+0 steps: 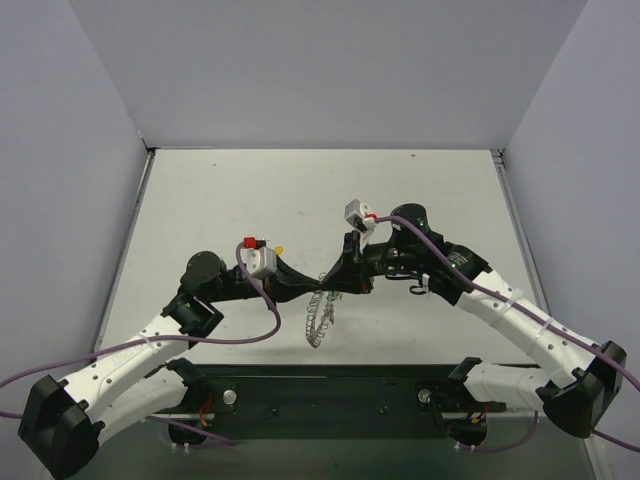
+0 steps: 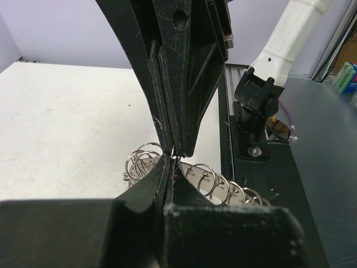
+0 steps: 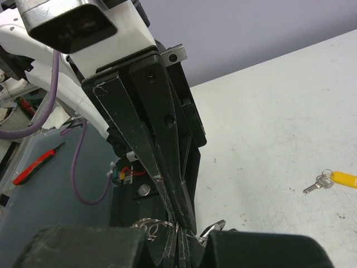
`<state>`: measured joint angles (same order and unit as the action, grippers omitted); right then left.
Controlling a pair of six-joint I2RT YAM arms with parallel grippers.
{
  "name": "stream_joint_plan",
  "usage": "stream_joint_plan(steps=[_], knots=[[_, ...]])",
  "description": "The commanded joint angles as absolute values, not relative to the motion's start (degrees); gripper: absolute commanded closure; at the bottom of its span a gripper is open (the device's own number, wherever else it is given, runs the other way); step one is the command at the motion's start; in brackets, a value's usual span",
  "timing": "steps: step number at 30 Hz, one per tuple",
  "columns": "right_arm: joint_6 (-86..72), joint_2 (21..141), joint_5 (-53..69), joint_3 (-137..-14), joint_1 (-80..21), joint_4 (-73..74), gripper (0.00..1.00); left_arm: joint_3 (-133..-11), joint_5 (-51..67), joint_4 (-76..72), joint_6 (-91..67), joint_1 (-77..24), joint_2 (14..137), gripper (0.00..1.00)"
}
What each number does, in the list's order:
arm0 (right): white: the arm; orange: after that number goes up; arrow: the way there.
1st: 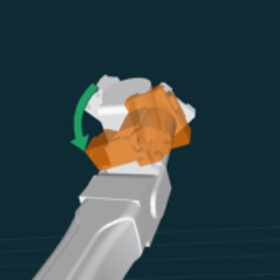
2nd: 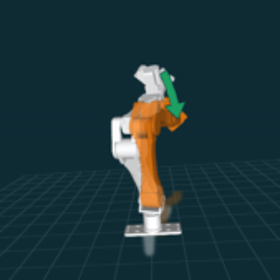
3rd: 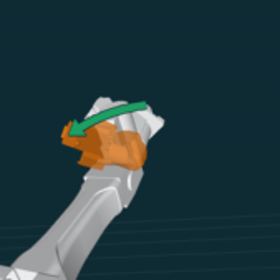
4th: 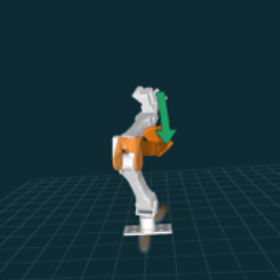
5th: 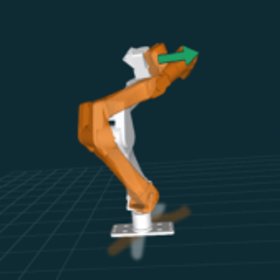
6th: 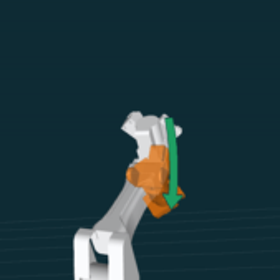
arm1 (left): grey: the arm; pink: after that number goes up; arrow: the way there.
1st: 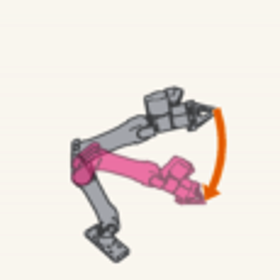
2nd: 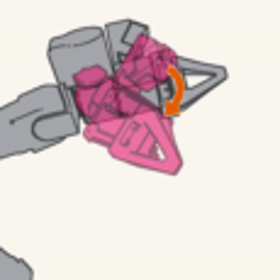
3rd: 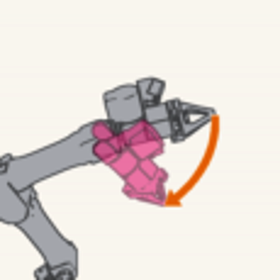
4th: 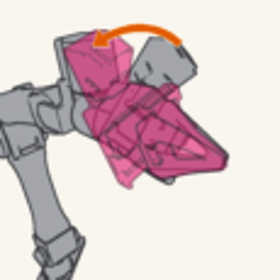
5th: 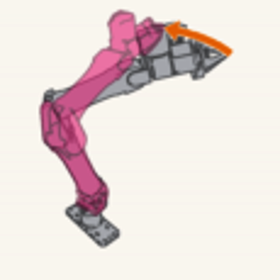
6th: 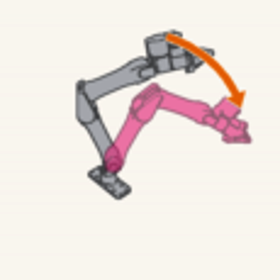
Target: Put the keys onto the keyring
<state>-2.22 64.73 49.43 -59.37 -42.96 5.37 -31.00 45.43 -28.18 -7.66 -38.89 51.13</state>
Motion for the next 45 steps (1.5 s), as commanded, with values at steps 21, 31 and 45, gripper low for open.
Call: stream_joint_plan(steps=[21, 31, 45], knots=[[-6.49, 61.44, 64.94, -64.6, -36.74, -6.58, 1.0, -34.98, 50.97, -36.8, -14.22, -34.37, 48.51, 0.54], [-10.9, 62.58, 68.29, -64.34, -36.39, -13.8, 1.0, -34.36, 55.8, -59.39, -27.58, -33.14, 55.98, 0.6], [-10.99, 62.75, 67.41, -63.63, -36.12, -14.06, 1.0, -35.95, 60.82, -77.79, -42.1, -33.13, 64.43, 0.66]])
